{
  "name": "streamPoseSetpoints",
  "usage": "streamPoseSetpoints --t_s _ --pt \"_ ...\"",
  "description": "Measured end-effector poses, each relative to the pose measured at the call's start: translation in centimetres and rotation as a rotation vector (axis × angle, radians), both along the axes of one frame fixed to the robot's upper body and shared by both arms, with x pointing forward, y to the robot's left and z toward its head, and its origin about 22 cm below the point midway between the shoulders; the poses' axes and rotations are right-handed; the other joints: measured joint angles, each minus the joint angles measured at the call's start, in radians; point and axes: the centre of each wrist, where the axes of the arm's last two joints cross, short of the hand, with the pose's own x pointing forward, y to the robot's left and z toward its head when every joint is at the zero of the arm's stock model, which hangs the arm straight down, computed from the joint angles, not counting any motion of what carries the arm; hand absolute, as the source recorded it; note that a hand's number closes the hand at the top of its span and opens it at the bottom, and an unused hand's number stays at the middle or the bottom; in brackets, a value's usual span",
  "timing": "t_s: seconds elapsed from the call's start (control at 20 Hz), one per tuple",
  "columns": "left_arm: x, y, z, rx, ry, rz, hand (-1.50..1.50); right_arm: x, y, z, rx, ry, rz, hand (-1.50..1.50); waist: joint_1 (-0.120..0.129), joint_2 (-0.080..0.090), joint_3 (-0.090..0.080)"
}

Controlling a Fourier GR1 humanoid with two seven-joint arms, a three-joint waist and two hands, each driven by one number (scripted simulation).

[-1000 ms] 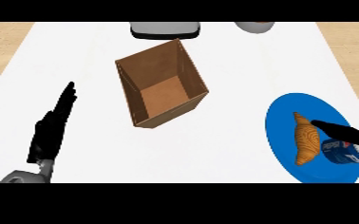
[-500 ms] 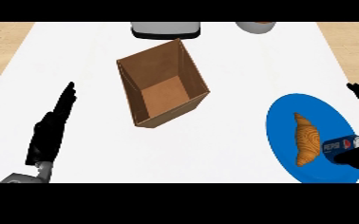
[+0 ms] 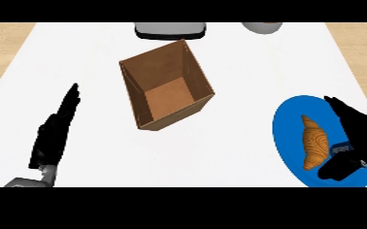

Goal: Pick the croissant from the plate and place it in the cardboard box

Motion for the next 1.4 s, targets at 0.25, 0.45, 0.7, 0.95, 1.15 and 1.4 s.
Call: streamPoseSetpoints --t_s 0.25,0.45,0.7,0.95,1.15,1.4 --pt "-0.1 0.0 -0.4 -0.001 0.0 -0.004 0.0 1.3 0.7 -0.6 -0.037 0.014 -0.039 -1.5 -0.001 0.001 0.001" --pt "-0.1 -0.2 -0.3 0.0 -0.003 0.0 0.0 0.3 1.2 -2.5 -0.054 0.043 -0.06 -1.5 -0.003 0.0 0.001" --pt "0.1 0.3 -0.2 0.005 0.0 0.005 0.0 0.4 0.4 -3.1 -0.063 0.064 -0.073 -1.5 -0.004 0.0 0.001" --pt "-0.4 -0.1 0.0 0.004 0.003 0.003 0.0 -0.1 0.2 -4.0 -0.063 0.069 -0.081 -1.5 -0.005 0.0 0.001" --pt "-0.8 0.1 -0.4 0.005 0.001 0.005 0.0 -0.5 -0.1 -5.0 -0.066 0.061 -0.075 -1.5 -0.005 0.0 0.001" --pt "-0.9 0.9 0.0 0.004 0.003 0.0 0.0 0.0 -0.1 -6.0 -0.06 0.056 -0.081 -1.5 -0.003 0.0 0.001"
